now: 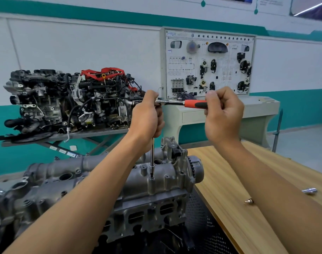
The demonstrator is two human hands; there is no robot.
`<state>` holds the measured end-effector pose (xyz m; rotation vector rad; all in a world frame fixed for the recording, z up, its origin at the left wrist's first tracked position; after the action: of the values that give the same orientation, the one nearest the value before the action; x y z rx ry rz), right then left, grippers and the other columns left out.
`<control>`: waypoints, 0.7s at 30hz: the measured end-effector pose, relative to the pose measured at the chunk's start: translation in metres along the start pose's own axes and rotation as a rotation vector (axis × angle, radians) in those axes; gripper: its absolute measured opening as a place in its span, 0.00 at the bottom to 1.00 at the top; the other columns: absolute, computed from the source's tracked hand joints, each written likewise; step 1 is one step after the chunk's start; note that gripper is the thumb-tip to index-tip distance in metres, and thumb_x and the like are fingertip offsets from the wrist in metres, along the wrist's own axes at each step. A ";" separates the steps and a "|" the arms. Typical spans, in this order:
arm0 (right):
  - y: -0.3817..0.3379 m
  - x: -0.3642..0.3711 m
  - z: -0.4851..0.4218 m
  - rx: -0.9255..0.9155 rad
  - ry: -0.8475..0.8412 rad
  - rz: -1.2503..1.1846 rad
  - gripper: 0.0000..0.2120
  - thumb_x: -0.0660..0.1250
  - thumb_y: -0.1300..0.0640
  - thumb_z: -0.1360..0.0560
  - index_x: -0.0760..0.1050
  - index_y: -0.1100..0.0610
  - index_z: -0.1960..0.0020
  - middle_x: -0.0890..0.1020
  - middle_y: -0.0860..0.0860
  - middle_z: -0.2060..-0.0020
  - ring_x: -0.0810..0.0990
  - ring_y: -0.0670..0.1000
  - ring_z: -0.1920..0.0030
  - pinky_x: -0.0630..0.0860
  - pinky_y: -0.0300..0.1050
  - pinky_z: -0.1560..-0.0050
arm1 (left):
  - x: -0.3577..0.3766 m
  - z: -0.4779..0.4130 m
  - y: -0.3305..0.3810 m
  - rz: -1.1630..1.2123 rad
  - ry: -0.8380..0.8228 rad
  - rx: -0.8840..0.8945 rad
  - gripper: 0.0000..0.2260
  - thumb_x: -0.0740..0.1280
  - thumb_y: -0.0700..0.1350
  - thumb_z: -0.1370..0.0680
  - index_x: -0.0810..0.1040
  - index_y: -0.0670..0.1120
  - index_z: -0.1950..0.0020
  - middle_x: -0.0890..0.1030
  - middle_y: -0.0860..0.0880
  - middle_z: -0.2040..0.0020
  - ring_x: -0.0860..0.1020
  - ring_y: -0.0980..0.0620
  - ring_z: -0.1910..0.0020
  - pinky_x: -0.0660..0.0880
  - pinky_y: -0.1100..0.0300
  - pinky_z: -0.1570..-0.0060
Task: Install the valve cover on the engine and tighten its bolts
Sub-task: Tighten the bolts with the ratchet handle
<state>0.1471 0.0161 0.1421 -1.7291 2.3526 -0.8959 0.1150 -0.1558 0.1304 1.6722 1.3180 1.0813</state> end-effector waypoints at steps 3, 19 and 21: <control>0.019 0.000 -0.007 0.203 -0.019 -0.068 0.15 0.64 0.56 0.22 0.69 0.52 0.67 0.67 0.52 0.70 0.65 0.55 0.66 0.63 0.47 0.70 | 0.004 -0.005 0.000 -0.045 0.009 -0.026 0.22 0.57 0.53 0.18 0.57 0.53 0.72 0.56 0.52 0.75 0.52 0.51 0.76 0.50 0.62 0.75; 0.014 0.011 0.004 0.444 -0.041 -0.203 0.14 0.65 0.57 0.19 0.68 0.57 0.63 0.67 0.57 0.72 0.62 0.49 0.75 0.58 0.45 0.74 | 0.004 -0.004 0.003 -0.056 -0.001 -0.041 0.22 0.56 0.52 0.18 0.56 0.52 0.71 0.55 0.52 0.75 0.51 0.51 0.75 0.49 0.61 0.75; 0.016 0.011 -0.001 0.467 -0.050 -0.203 0.15 0.65 0.57 0.19 0.68 0.57 0.63 0.67 0.56 0.72 0.62 0.49 0.76 0.57 0.45 0.73 | 0.005 -0.003 0.004 -0.072 -0.001 -0.050 0.21 0.56 0.52 0.18 0.56 0.52 0.70 0.55 0.52 0.74 0.50 0.51 0.74 0.48 0.60 0.75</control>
<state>0.1298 0.0098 0.1377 -1.7736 1.7652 -1.2889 0.1140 -0.1515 0.1363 1.5770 1.3299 1.0626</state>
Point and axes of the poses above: each hand's wrist, its own z-axis away from the middle knuckle, its own x-axis out of the palm, y = z × x, the point moved 5 cm from there along -z, towards the middle knuckle
